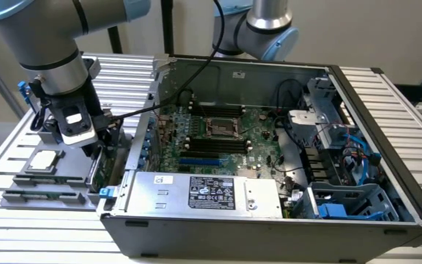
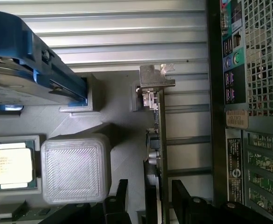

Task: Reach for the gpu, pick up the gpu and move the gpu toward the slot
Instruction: 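Pick up the gpu and move the gpu toward the slot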

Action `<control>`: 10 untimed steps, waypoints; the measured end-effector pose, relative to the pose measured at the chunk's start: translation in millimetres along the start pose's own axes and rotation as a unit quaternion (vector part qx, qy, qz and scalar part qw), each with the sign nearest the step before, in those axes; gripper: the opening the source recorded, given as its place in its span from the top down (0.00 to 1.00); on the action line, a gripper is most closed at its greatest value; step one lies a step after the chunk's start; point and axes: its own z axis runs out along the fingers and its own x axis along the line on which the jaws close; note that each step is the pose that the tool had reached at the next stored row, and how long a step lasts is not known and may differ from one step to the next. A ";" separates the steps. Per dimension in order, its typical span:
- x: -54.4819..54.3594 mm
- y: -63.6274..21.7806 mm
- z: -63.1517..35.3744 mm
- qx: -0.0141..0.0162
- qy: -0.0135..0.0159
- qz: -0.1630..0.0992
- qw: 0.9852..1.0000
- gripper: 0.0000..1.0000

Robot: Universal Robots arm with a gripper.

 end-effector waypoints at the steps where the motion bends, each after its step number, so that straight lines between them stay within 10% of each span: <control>1: 0.0 0.0 0.1 0.000 0.000 0.000 1.000 0.50; 10: 0.1 0.7 0.4 0.000 -0.001 0.000 1.000 0.59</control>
